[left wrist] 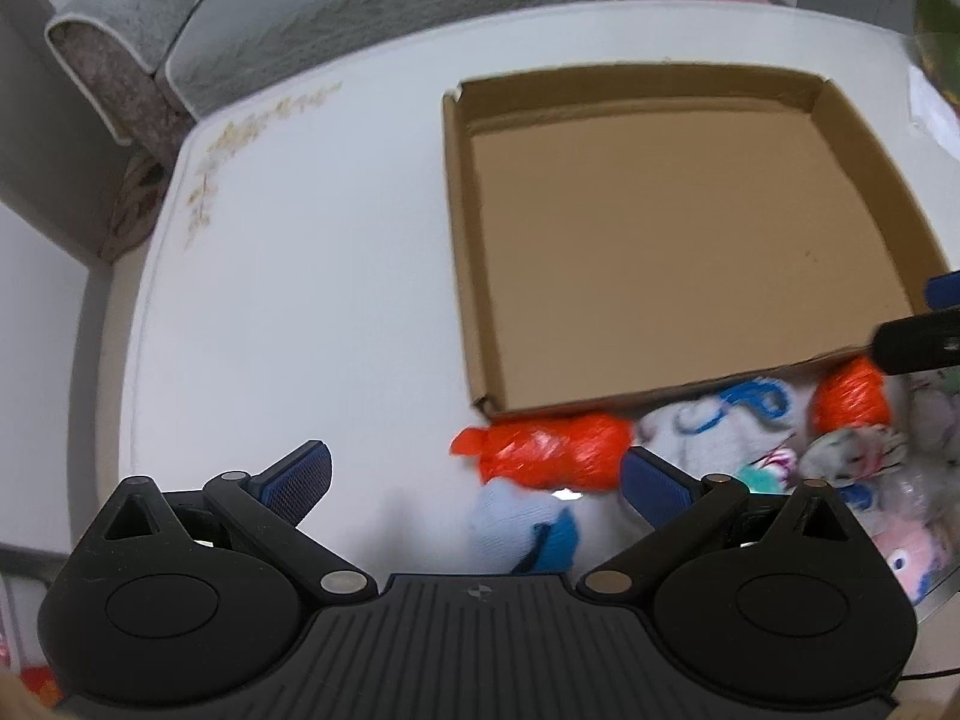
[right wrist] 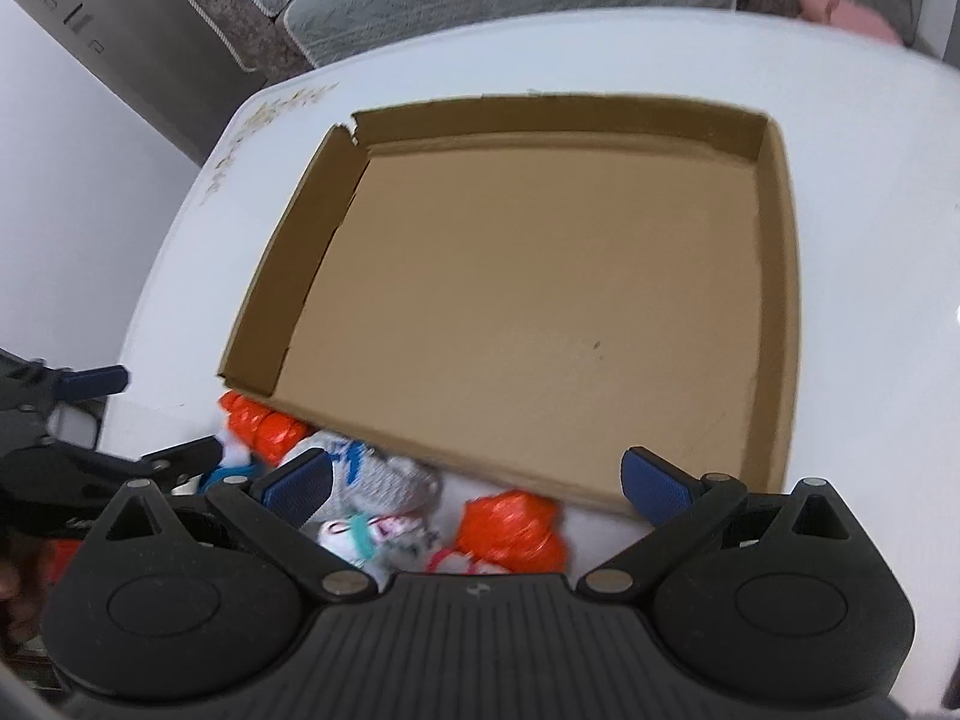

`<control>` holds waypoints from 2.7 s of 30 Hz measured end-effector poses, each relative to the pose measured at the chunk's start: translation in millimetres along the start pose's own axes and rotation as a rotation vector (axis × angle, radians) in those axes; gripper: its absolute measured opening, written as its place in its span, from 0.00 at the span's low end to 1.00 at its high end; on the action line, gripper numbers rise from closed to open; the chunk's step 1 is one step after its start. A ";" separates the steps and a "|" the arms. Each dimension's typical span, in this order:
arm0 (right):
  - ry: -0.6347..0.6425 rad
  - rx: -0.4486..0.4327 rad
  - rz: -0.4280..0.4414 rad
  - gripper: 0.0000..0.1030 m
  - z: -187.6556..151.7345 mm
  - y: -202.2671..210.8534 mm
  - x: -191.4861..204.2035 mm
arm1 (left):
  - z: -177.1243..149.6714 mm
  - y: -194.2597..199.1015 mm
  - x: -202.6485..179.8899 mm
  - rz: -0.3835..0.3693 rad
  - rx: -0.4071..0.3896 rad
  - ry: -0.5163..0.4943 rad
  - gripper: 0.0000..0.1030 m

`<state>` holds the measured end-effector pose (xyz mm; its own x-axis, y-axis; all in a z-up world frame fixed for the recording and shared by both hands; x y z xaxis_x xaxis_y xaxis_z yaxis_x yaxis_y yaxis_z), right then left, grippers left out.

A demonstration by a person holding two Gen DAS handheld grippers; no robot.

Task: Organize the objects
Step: 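Move both grippers toward the orange plastic bundles beside the cardboard tray, then grasp an orange bundle with the left gripper while the right grasps another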

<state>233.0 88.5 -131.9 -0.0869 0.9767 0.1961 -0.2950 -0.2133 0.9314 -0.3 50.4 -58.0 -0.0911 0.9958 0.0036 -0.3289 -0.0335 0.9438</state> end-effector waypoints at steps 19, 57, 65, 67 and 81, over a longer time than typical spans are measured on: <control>-0.048 0.132 -0.006 0.89 -16.5 -30.8 0.4 | 2.4 -49.7 7.1 -0.062 0.043 0.060 1.00; -0.060 0.089 0.048 0.41 -16.6 -16.6 -16.3 | -0.8 -44.0 18.6 -0.120 -0.027 0.189 0.40; -0.081 0.034 0.096 0.29 -11.3 14.7 -41.6 | 1.5 -20.0 26.1 -0.125 -0.062 0.208 0.40; -0.083 0.043 0.096 0.29 -9.6 12.1 -47.4 | 0.8 -17.0 30.3 -0.024 -0.086 0.439 0.40; 0.106 0.112 -0.042 0.60 -33.5 4.0 -40.5 | 4.2 -18.2 28.4 -0.029 -0.093 0.451 0.40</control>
<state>203.4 47.3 -146.3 -0.1783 0.9756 0.1280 -0.1929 -0.1622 0.9677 7.1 79.6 -73.7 -0.4741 0.8607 -0.1856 -0.4180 -0.0345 0.9078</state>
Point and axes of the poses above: each gripper's, at about its wrist camera, not at the fingertips, and y roughly against the way its jaws point, x to its left, z to its top, the point moved 3 cm from there along -y, roughly the way its jaws point, and after that the axes turned 12 degrees about -z, right-handed, at the moved point
